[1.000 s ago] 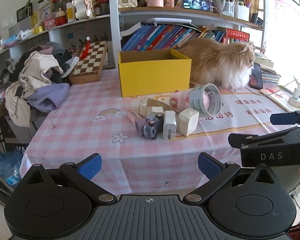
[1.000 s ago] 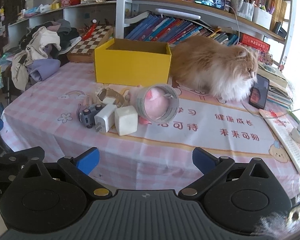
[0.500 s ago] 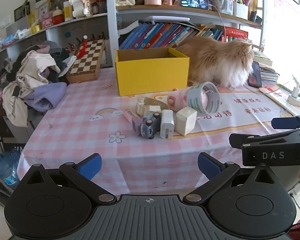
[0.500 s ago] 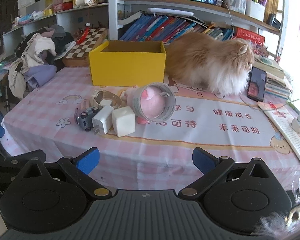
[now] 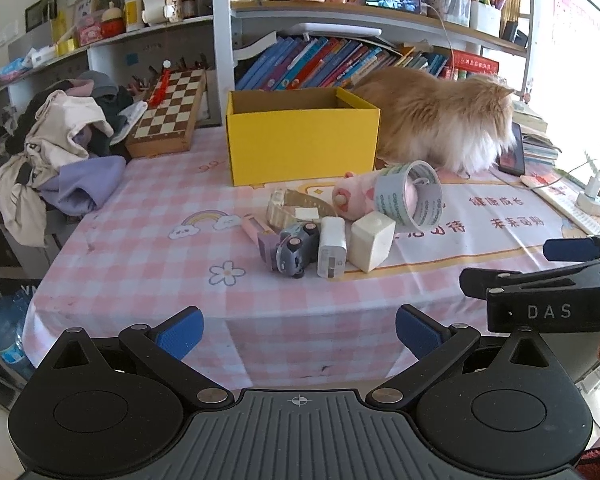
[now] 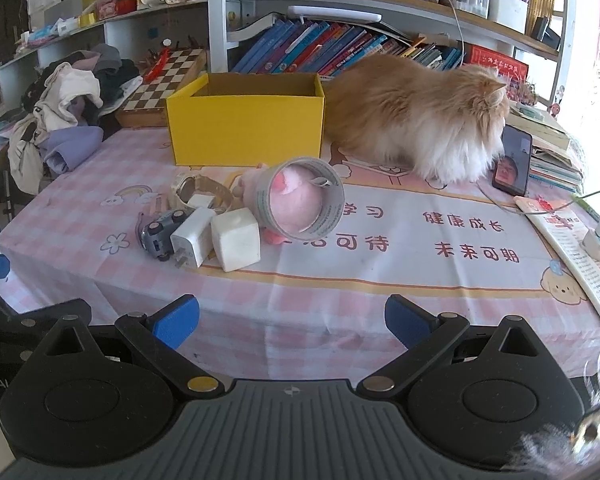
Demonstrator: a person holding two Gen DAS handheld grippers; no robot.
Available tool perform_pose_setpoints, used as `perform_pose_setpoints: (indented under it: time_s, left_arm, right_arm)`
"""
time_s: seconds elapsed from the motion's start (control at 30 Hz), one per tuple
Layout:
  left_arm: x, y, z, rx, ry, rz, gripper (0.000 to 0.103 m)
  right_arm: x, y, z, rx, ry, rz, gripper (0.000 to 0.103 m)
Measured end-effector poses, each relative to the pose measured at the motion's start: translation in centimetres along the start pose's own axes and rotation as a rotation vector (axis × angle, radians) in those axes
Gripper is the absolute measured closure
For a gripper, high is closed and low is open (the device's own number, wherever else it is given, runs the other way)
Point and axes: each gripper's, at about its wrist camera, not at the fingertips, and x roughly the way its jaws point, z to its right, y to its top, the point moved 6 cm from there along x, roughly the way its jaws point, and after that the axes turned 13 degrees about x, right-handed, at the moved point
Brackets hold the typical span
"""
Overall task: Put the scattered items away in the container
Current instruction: 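Move both tools toward the toy car and the clear tape roll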
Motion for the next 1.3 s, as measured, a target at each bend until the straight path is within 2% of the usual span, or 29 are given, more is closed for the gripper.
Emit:
perform_pose_setpoints:
  time_s: [0.63, 0.73, 1.3]
  left_arm:
    - [0.7, 0.0, -0.3, -0.005, -0.002, -0.011, 0.001]
    - [1.1, 0.2, -0.3, -0.009, -0.006, -0.012, 0.006]
    - [3.1, 1.2, -1.0, -0.029, -0.018, -0.003, 0.006]
  right_arm:
    - [1.2, 0.3, -0.1, 0.001, 0.007, -0.017, 0.002]
    - [1.5, 0.5, 0.0, -0.002, 0.004, -0.020, 0.002]
    - [3.5, 2.3, 0.0, -0.012, -0.007, -0.024, 0.002]
